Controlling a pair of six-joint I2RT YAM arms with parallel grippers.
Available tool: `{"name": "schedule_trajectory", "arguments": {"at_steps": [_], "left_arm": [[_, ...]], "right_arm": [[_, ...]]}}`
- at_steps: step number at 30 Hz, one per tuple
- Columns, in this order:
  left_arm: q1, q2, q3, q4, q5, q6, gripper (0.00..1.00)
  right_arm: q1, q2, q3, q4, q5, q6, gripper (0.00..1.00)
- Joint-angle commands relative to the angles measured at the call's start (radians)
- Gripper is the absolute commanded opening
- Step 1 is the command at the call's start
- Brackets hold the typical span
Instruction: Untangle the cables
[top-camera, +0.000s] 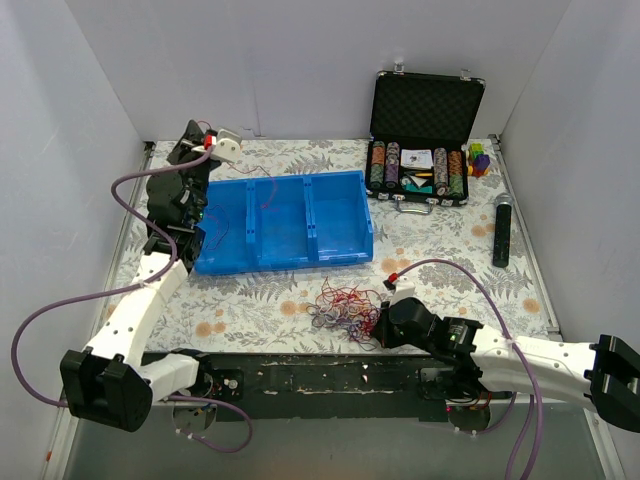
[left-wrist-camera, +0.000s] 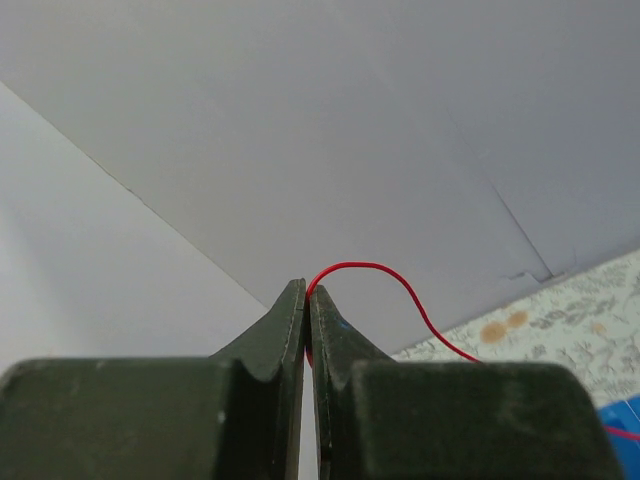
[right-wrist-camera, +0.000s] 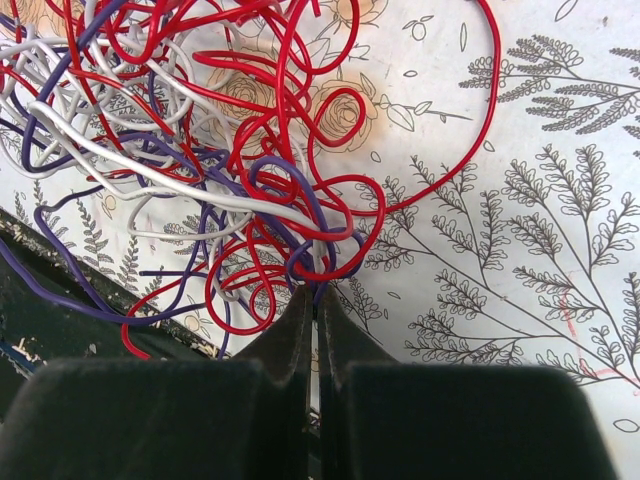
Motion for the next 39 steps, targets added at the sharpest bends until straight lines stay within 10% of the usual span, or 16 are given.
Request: {"name": "schedule_trajectory", "arguments": {"at_steps": [1,19,39], "left_arm": [[0.007,-0.049,-0.051,-0.004,-0.004,0.004,0.00],[0.067,-0.069,0.065,-0.128,-0.050,-0.439,0.00],[0.084,-0.051,-0.156,-0.147,-0.044,-0.327,0.00]], "right_arm": [[0.004,0.000,-0.004,0.003,0.018,-0.004,0.01],[0.005,0.015,-0.009,0.013,0.003,-0.004,0.01],[0.004,0.016,-0.024,0.042,-0.009,0.012,0.01]]}}
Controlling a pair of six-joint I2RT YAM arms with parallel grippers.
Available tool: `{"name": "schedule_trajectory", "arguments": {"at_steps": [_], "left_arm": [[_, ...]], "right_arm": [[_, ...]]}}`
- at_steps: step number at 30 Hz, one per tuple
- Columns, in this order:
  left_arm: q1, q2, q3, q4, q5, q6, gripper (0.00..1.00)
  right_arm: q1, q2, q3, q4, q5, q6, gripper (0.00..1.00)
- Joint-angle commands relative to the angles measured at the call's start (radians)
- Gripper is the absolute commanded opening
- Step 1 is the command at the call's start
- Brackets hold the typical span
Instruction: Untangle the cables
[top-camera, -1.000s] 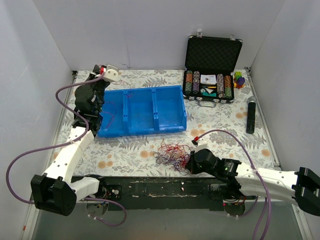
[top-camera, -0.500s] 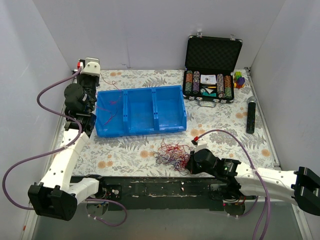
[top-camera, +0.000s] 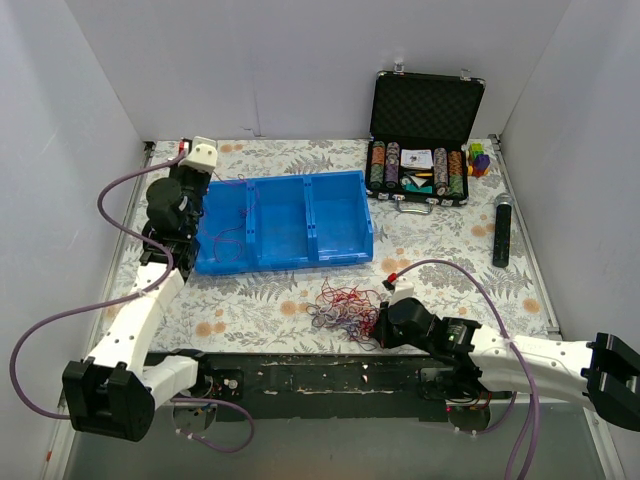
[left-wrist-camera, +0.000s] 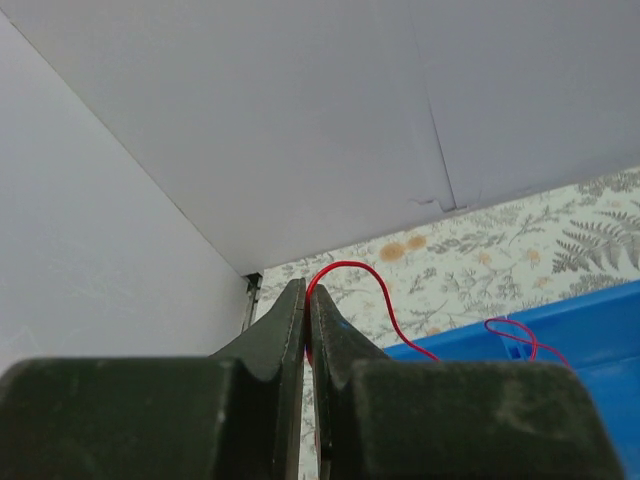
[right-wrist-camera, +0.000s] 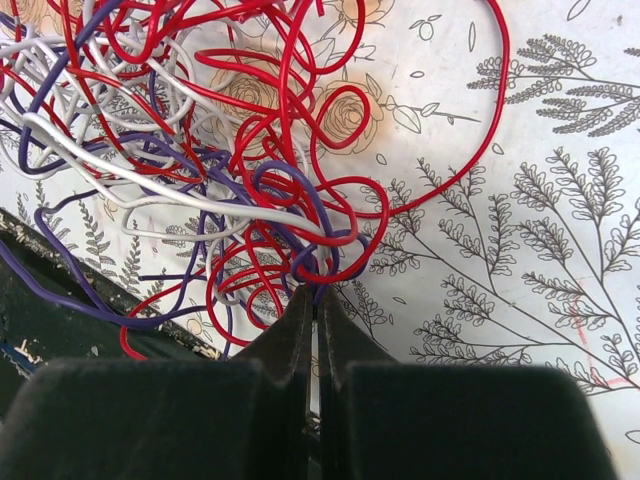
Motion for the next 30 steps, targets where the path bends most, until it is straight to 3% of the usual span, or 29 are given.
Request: {"name": "schedule_trajectory", "arguments": {"at_steps": [1,8,13,16,30], "left_arm": [[0.018,0.028,-0.051,-0.003,-0.026,0.021,0.00],[0.059,0.068,-0.062,-0.003,-0.106,-0.038,0.00],[0.062,0.027,-0.129,-0.006,-0.028,0.023,0.00],[0.062,0.025,-0.154,0.009,-0.087,0.047,0.00],[0.120,-0.084,-0.220,-0.089,-0.125,-0.089,0.00]], "right_arm": [[0.005,-0.006,-0.021,0.016,-0.001,0.011,0.01],[0.004,-0.026,-0.035,-0.003,0.002,0.017,0.01],[0.004,-0.014,-0.041,0.008,-0.001,0.022,0.01],[0.005,-0.002,-0.038,0.025,-0.007,0.022,0.01],[0.004,0.009,-0.047,0.036,-0.017,0.023,0.01]]}}
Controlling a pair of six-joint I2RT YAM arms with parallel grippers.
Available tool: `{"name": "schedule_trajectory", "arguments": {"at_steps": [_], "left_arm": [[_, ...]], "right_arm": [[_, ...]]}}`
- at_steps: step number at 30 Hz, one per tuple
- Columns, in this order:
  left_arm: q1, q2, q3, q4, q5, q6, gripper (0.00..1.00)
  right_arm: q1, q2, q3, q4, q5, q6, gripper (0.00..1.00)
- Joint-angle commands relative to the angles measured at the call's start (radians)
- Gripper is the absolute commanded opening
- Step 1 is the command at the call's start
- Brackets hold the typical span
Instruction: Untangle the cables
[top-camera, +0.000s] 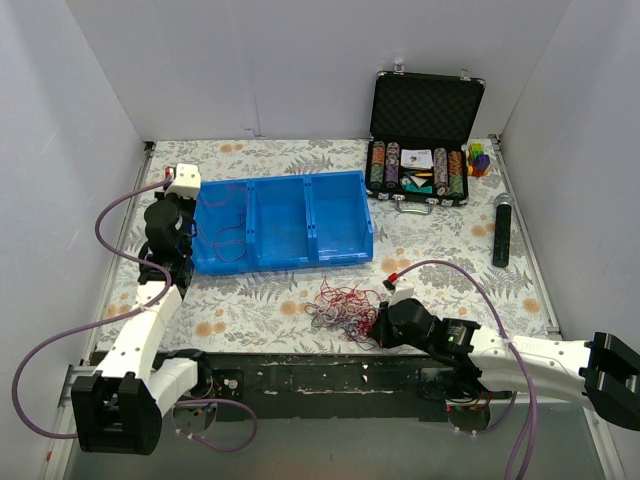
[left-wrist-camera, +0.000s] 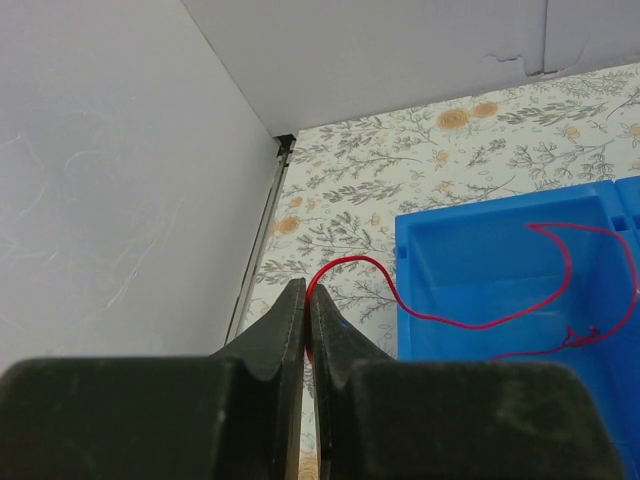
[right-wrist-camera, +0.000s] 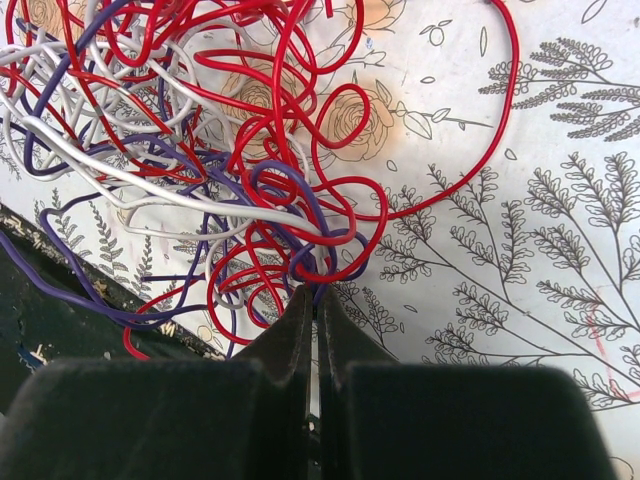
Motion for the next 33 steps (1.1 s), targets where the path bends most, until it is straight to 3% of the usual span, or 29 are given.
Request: {"name": "schedule_trajectory", "arguments": {"at_steps": [1,7,15,22,33], "left_arm": [[0.005,-0.007,0.010,-0.027,-0.027,-0.043,0.00],[0.005,0.020,0.066,-0.093,-0.001,-0.092,0.00],[0.003,0.030,0.087,-0.110,0.274,-0.032,0.00],[0.003,0.130,0.181,-0.171,0.527,-0.230,0.00],[0.003,0.257,0.118,-0.124,0.602,-0.358,0.00]], "right_arm": [[0.005,0.000,-0.030,-0.016,-0.014,0.007,0.01],[0.004,-0.003,-0.029,-0.019,-0.011,0.005,0.01],[0.005,-0.005,-0.035,-0.020,-0.009,0.002,0.01],[0.004,0.014,-0.021,-0.013,-0.008,0.002,0.01],[0.005,-0.014,-0.016,-0.054,0.015,0.001,0.01]]}}
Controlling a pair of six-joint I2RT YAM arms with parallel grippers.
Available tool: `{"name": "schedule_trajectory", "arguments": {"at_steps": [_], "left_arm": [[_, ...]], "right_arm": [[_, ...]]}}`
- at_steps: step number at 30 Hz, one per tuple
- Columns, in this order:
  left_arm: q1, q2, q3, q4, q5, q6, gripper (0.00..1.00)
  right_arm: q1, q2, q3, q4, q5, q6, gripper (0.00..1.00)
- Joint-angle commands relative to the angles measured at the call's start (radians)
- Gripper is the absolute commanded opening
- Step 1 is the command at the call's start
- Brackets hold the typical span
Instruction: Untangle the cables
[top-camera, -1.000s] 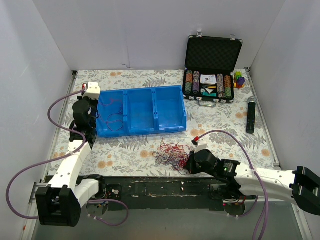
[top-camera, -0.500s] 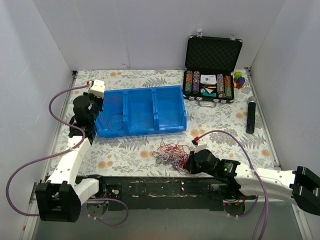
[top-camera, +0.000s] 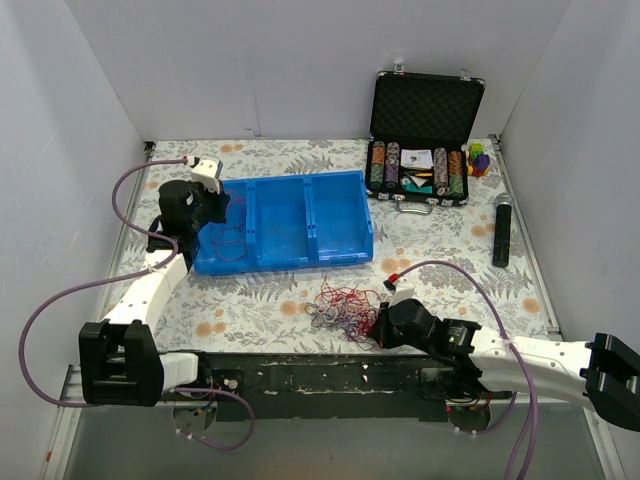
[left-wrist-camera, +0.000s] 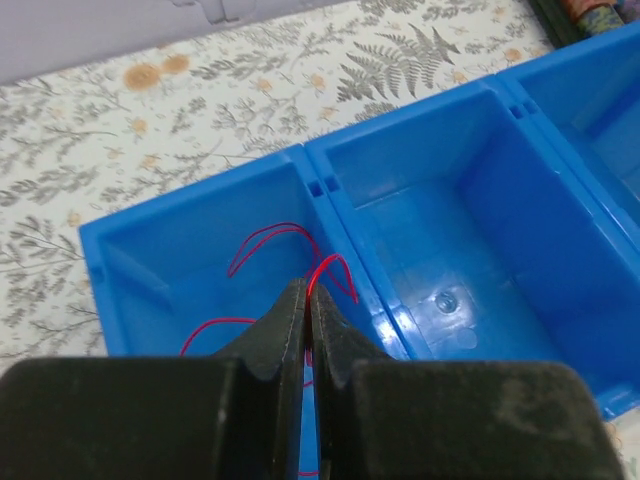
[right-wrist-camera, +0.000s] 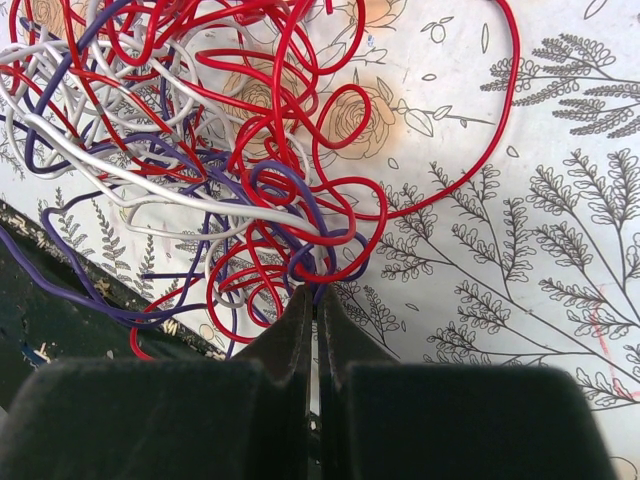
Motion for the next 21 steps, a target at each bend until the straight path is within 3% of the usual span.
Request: {"name": "schedule_trajectory", "arguments": {"at_steps": [1,5,11,16,18,21], "left_arm": [[0.002,0.047,-0.012,0.016,0.060,-0.097,0.00],[0.011,0.116,0.002,0.024,0.014,-0.116,0.00],[0.014,0.179,-0.010,0.067,-0.207,-0.033,0.00],[0.013,0.200,-0.021,0.047,-0.201,0.054,0.00],[0.010,0.194,-0.027,0.033,-0.169,0.068,0.31],[0.001,0.196,-0.023,-0.002,-0.143,0.097,0.52]], "right_arm": [[0.004,-0.004,-0.006,-0.064,0.019,-0.007,0.01],[0.004,0.002,0.003,-0.075,0.020,-0.004,0.01],[0.005,-0.004,-0.008,-0.074,0.022,0.004,0.01],[0.004,0.018,0.004,-0.061,0.019,0.004,0.01],[0.004,0.030,0.009,-0.058,0.017,0.003,0.01],[0.004,0.035,0.021,-0.060,0.017,-0.004,0.01]]}}
